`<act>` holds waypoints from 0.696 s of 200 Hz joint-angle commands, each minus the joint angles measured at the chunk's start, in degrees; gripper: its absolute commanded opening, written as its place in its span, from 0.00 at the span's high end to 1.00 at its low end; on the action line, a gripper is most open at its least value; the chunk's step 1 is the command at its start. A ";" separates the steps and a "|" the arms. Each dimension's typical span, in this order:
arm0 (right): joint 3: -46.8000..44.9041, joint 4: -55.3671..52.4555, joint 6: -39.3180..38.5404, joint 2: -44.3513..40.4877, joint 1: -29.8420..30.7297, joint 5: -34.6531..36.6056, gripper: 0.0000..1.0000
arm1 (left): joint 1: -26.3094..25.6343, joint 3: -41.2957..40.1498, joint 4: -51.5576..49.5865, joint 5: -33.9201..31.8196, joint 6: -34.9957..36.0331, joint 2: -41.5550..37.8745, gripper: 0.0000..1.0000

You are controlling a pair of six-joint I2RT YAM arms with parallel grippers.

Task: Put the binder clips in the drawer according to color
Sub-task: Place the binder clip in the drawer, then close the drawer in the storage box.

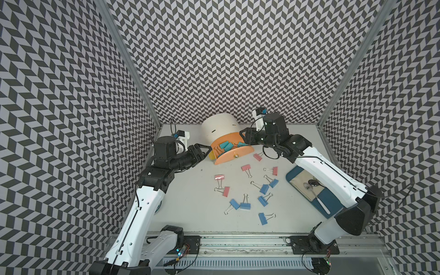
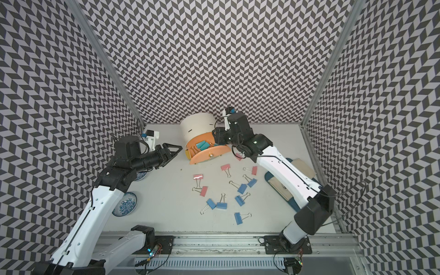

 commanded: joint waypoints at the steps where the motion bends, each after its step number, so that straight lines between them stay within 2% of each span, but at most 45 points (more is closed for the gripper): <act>1: -5.24 2.79 -0.70 -4.33 -0.32 -1.98 0.50 | -1.02 -2.72 -1.75 -1.70 0.92 -3.09 0.43; 71: -21.14 9.36 3.42 -12.69 -0.10 -7.21 0.55 | -4.08 -12.64 -2.38 -3.94 -2.47 -10.58 0.44; 139: -26.87 12.45 6.66 -11.43 1.91 -8.67 0.58 | -7.72 -22.58 0.75 -4.30 -8.37 -16.79 0.44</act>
